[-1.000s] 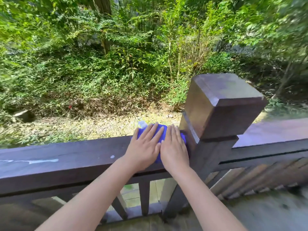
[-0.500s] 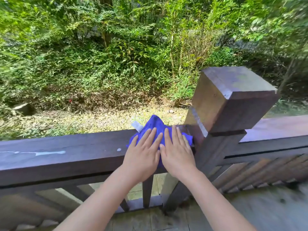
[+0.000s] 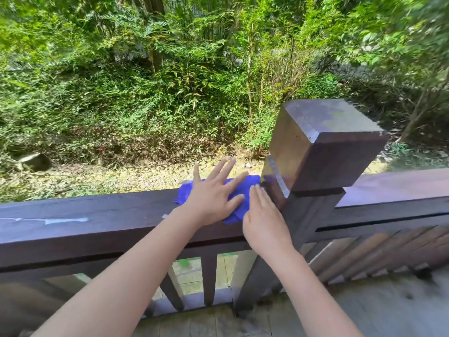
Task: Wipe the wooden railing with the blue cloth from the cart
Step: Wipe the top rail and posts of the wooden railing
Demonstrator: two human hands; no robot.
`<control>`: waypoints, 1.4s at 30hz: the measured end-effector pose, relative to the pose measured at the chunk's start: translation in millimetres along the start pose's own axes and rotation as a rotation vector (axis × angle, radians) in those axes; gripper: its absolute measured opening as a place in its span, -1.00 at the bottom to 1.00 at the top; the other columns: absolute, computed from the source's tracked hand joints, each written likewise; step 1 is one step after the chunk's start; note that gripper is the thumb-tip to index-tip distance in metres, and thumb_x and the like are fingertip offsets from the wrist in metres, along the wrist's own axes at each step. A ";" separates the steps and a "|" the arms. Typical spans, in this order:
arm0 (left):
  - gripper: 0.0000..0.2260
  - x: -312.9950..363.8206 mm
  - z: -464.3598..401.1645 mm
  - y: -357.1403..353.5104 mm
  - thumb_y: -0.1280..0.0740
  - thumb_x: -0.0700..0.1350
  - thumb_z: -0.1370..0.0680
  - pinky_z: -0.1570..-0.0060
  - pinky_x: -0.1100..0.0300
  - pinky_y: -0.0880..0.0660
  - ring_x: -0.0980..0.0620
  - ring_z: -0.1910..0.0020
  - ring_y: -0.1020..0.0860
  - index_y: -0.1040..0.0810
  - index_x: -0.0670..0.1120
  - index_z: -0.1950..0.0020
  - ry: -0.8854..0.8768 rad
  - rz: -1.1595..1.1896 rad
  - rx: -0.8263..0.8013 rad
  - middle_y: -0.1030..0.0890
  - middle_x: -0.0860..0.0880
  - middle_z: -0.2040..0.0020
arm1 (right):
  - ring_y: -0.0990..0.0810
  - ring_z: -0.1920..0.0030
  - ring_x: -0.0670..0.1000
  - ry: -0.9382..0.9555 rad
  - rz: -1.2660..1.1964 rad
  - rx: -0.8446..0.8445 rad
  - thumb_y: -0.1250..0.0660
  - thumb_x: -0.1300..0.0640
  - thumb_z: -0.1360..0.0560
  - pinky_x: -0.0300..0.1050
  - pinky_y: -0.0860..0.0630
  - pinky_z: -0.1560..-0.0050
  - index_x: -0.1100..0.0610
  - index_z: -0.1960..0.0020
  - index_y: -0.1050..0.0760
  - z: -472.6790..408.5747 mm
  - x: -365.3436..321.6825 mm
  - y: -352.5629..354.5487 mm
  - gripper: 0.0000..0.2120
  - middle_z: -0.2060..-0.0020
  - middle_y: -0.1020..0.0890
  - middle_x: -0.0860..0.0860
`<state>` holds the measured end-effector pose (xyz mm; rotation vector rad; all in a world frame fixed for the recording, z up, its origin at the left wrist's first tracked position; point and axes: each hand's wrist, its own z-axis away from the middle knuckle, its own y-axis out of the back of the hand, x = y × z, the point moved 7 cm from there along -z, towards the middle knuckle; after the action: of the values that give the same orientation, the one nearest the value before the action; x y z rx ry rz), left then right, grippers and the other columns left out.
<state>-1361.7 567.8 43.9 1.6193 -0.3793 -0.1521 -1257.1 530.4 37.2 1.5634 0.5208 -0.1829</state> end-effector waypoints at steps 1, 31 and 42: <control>-0.53 8.6 -5.7 -5.7 0.03 0.20 -0.57 -0.38 -0.34 0.19 0.08 -0.53 0.12 0.02 0.23 -0.48 -0.037 0.021 -0.045 0.11 0.07 -0.56 | 0.06 -0.52 -0.02 -0.017 -0.023 -0.004 0.00 0.23 -0.54 -0.16 0.05 -0.49 0.23 -0.49 0.12 8.2 2.1 -3.2 -0.44 -0.53 0.01 0.10; -0.50 -118.1 114.6 4.4 0.09 0.19 -0.50 -0.45 -0.14 -0.02 0.04 -0.51 -0.11 -0.13 0.23 -0.45 0.480 -0.057 0.166 -0.18 0.06 -0.53 | 0.02 -0.52 0.11 0.027 0.291 0.018 0.14 -0.25 -0.52 0.15 0.09 -0.48 -0.02 -0.49 -0.02 -11.6 -24.3 -15.7 -0.40 -0.52 -0.08 0.12; -0.54 -64.4 80.1 -11.0 0.03 0.14 -0.55 -0.32 -0.43 0.13 -0.04 -0.53 0.08 -0.06 0.20 -0.46 0.588 -0.021 0.115 0.00 -0.05 -0.56 | 0.05 -0.52 0.08 0.081 0.315 0.001 0.23 -0.27 -0.48 0.24 0.05 -0.45 -0.06 -0.49 0.06 -30.2 -25.2 -40.9 -0.38 -0.53 -0.03 0.06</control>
<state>-1446.1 514.2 17.5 1.6962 0.0850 0.3326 -1303.0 553.8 13.3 1.6360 0.3307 0.1206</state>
